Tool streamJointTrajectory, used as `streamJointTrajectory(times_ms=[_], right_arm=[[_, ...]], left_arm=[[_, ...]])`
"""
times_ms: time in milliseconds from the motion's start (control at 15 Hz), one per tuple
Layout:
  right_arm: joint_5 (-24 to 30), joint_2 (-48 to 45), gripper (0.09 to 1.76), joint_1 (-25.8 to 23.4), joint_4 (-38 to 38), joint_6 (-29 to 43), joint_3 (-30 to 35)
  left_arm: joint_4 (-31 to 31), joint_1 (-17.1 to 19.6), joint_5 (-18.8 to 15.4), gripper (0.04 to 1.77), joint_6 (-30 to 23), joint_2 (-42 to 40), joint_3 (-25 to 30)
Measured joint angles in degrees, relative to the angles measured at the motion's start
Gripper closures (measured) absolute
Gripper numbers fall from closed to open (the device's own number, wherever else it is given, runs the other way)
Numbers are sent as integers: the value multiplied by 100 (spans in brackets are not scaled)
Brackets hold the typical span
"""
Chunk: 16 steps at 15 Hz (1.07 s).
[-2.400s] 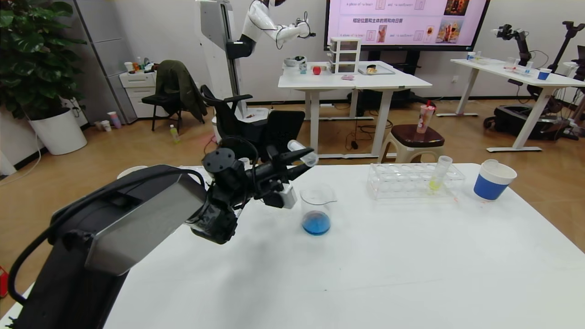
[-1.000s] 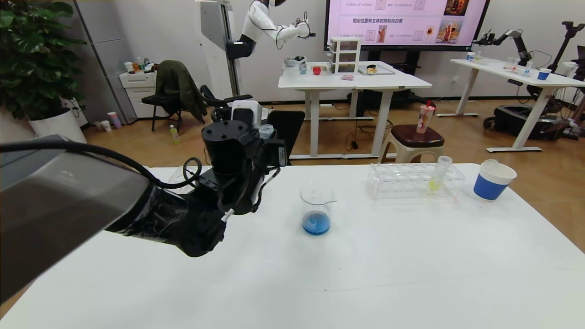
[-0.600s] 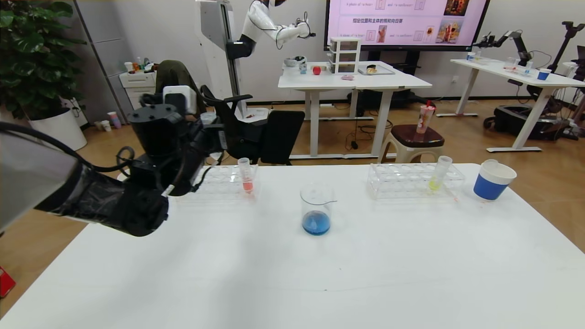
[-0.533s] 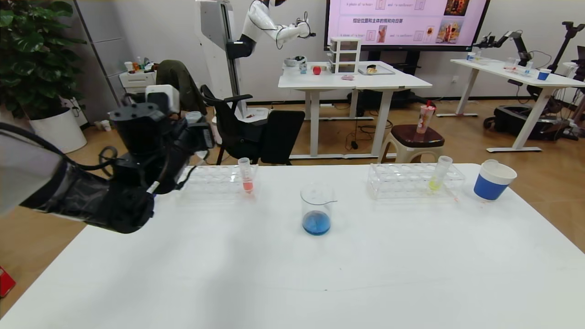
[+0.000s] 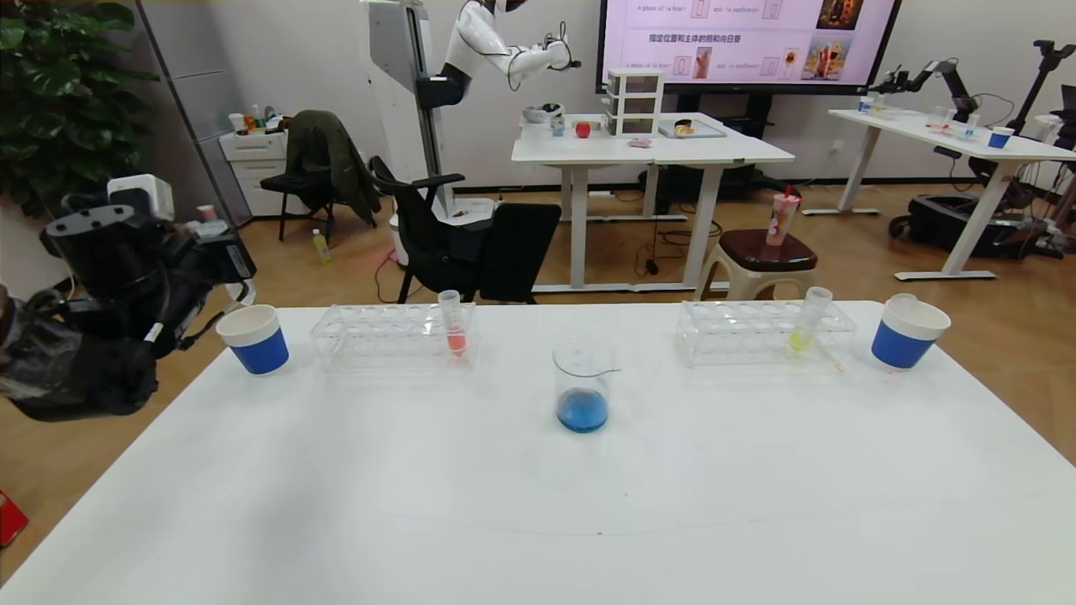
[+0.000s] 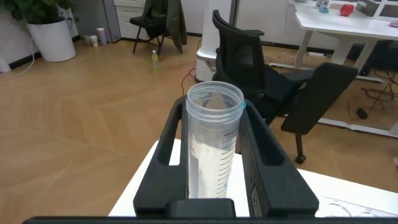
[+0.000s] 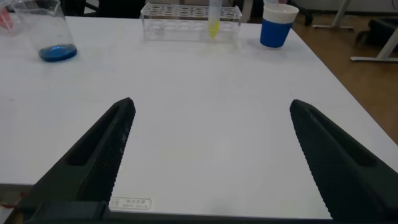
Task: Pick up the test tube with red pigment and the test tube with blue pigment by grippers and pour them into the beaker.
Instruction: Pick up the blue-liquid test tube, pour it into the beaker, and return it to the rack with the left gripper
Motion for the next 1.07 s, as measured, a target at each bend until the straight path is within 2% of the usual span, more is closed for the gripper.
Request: streamJointTrajectory(times_ms=[200, 400, 733, 1067], right_arm=[[2, 0, 11, 0, 0, 0, 0], [2, 0, 11, 0, 0, 0, 0], [2, 0, 11, 0, 0, -2, 0], [2, 0, 11, 0, 0, 0, 0]], left_arm=[[-88, 257, 27, 131, -11, 419, -386], [-207, 306, 33, 131, -9, 830, -601], [-835, 332, 72, 131, 0, 1442, -546], [-914, 329, 68, 127, 0, 1649, -402]])
